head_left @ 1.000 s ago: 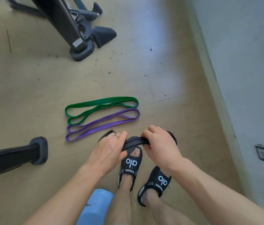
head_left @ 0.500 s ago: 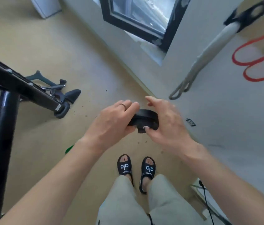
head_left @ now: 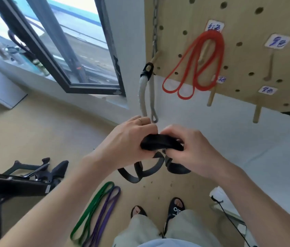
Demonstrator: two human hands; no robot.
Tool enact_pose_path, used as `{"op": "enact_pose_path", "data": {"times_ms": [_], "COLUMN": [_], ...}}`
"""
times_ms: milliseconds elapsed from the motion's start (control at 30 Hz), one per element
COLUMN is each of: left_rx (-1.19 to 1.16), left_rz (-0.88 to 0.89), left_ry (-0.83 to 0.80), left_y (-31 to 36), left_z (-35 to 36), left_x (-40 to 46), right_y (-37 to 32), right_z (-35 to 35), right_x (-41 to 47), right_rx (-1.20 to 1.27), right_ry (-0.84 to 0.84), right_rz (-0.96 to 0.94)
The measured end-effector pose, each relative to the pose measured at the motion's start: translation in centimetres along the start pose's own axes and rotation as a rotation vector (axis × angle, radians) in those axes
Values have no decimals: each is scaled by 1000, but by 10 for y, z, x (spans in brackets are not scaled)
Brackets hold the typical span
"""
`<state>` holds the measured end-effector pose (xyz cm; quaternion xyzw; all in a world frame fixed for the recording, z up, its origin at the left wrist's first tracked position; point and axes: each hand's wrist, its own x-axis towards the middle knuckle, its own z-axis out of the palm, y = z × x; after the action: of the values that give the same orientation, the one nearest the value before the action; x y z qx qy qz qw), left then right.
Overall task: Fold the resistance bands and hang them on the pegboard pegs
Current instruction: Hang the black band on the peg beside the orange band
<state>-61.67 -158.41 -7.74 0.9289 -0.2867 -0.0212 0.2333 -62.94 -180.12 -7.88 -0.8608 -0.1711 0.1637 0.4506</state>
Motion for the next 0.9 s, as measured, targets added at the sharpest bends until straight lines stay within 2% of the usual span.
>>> {"op": "enact_pose_path", "data": {"times_ms": [200,367,533,733,900], "left_rx": [-19,8,-227,-294,-388], "left_rz": [5,103,109,173,143], "left_ry": [-135,-162,-294,-279,-295], "left_y": [43,75,102,123,142], "left_z": [-6,-9,2,23,34], "left_x": [72,126,164,192,209], "right_y": [13,25,44,65,73], "right_z": [-65,-112,-149,-176,-194], "right_x": [-27,-44,-65,-87,-94], "right_rx": [60,106,185,239,373], "right_ry": [161,304,431,472,553], "right_rz": [58,59,70,109,95]}}
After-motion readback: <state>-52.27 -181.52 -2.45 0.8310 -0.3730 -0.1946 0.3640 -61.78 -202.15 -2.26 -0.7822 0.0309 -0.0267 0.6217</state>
